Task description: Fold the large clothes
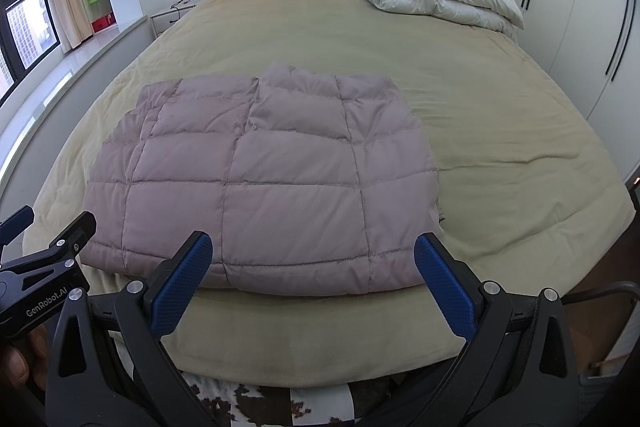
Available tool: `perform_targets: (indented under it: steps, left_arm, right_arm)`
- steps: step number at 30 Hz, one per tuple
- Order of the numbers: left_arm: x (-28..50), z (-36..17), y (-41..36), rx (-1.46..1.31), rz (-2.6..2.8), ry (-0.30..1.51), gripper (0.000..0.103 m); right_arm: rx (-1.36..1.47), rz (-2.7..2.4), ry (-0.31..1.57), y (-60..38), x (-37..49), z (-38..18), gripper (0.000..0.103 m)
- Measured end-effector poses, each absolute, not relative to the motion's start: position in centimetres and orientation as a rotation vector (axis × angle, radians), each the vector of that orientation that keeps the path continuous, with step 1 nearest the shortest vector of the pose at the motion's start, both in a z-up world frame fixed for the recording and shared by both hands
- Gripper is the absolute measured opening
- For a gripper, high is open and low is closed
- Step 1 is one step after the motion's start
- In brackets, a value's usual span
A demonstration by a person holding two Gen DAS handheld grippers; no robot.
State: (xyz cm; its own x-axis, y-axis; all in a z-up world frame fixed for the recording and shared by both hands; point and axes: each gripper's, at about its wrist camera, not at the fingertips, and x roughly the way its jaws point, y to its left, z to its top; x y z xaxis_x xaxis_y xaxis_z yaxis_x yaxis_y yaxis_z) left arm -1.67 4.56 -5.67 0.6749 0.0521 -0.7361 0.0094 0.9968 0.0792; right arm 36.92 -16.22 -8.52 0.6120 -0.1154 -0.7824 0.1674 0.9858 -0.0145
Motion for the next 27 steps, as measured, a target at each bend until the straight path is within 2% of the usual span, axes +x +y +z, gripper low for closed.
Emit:
perform_targets:
  steps: [27]
  left_arm:
    - [-1.85, -5.73, 4.86, 0.081, 0.004, 0.815, 0.103]
  right_arm:
    - [0.068, -0.151, 0.92, -16.54, 37.12, -9.08, 0.103]
